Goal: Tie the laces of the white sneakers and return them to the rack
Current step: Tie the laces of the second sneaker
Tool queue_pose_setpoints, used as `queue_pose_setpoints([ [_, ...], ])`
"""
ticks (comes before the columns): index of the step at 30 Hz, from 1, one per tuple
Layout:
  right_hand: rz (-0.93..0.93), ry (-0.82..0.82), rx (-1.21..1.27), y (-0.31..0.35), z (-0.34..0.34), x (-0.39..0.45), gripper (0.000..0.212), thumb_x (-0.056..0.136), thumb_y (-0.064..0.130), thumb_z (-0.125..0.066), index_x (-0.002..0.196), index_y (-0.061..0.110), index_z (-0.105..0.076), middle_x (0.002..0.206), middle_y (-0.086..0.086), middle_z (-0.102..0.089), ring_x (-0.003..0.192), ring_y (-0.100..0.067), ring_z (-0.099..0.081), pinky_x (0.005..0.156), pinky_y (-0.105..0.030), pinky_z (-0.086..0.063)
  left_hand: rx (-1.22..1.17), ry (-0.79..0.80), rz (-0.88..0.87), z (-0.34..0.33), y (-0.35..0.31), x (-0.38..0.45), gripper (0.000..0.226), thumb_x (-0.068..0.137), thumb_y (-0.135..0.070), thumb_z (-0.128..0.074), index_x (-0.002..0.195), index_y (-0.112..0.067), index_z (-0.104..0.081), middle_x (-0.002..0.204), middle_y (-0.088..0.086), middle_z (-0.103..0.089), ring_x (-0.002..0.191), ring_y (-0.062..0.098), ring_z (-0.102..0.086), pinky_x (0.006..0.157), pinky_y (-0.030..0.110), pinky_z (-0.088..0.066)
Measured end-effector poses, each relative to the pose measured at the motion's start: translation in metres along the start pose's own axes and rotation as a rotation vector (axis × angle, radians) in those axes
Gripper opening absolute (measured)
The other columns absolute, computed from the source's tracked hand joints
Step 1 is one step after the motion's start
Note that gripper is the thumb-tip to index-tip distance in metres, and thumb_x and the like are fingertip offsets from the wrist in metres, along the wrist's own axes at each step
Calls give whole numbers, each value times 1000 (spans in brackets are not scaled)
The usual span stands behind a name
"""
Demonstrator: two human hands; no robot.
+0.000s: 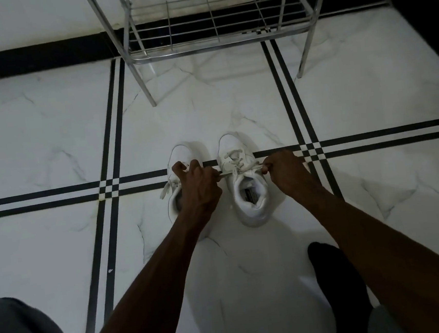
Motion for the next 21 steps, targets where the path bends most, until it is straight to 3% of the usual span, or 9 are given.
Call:
queue_pose_setpoints([
  [3, 23, 1, 112, -2, -4, 2, 19, 87, -4, -61, 72, 4, -68, 89, -23, -74, 82, -33, -68, 75, -37, -50, -119, 24, 23, 4, -6, 2, 23, 77, -7, -64, 88, -22, -77, 76, -2, -67, 105, 29, -56, 91, 46, -23],
  [4, 40, 32, 171, -1, -2, 0, 9, 89, -1, -63, 85, -1, -71, 97, -22, -74, 89, -32, -68, 75, -31, -47, -189, 25, 28, 7, -9, 3, 26, 81, -9, -63, 99, -22, -76, 92, 0, -73, 113, 31, -53, 93, 47, -26],
  [5, 63, 83, 216, 3, 2, -3, 15, 91, 5, -66, 103, -2, -70, 107, -16, -72, 97, -28, -67, 77, -27, -44, -259, 13, 26, 11, -12, 4, 31, 86, -13, -62, 114, -20, -74, 110, 1, -74, 120, 33, -51, 96, 48, -31],
  [7, 57, 201, 344, 10, 12, -11, 49, 90, 19, -73, 133, 5, -55, 121, -3, -63, 112, -18, -59, 88, -25, -43, -392, -35, -7, 18, -16, 5, 43, 91, -21, -56, 132, -17, -67, 130, 2, -69, 126, 35, -49, 100, 48, -41],
  [11, 22, 74, 250, 14, 32, -9, 94, 81, 33, -81, 155, 16, -26, 151, -18, -40, 138, -32, -44, 110, -42, -39, -471, 4, -72, 12, -23, 3, 40, 97, -24, -51, 133, -18, -67, 125, 5, -72, 121, 35, -54, 95, 46, -47],
  [13, 110, 11, 180, 21, 34, -5, 86, 84, 28, -79, 155, 22, -30, 153, -19, -37, 140, -33, -40, 112, -41, -35, -433, 26, -48, 10, -26, 4, 34, 102, -24, -50, 130, -21, -69, 120, 5, -73, 116, 37, -58, 93, 46, -46],
  [17, 283, 74, -48, 22, 17, -4, 38, 91, 9, -68, 129, 9, -67, 136, -19, -61, 124, -33, -59, 108, -38, -44, -377, 53, -15, 7, -27, 6, 37, 97, -10, -52, 124, -24, -73, 118, 3, -72, 115, 36, -58, 94, 44, -40],
  [19, 288, 81, -98, 14, 8, 0, 31, 92, 4, -64, 121, 4, -71, 121, -17, -71, 110, -30, -66, 99, -40, -51, -399, 74, -24, 4, -21, 7, 47, 88, -3, -53, 125, -24, -73, 117, 3, -71, 115, 35, -61, 94, 44, -43],
  [21, 191, 43, -59, 8, 7, 1, 19, 94, 2, -58, 105, -1, -73, 96, -12, -73, 89, -23, -65, 77, -28, -57, -456, 85, -35, -4, -15, 6, 45, 82, -3, -53, 118, -19, -75, 112, 5, -71, 111, 34, -64, 89, 44, -50],
])
Point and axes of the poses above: each hand's wrist, its own x-axis towards the middle knuckle, its own z-axis out of the back of the hand, y = z × x, the point moved 4 cm from there along x, towards the middle knuckle
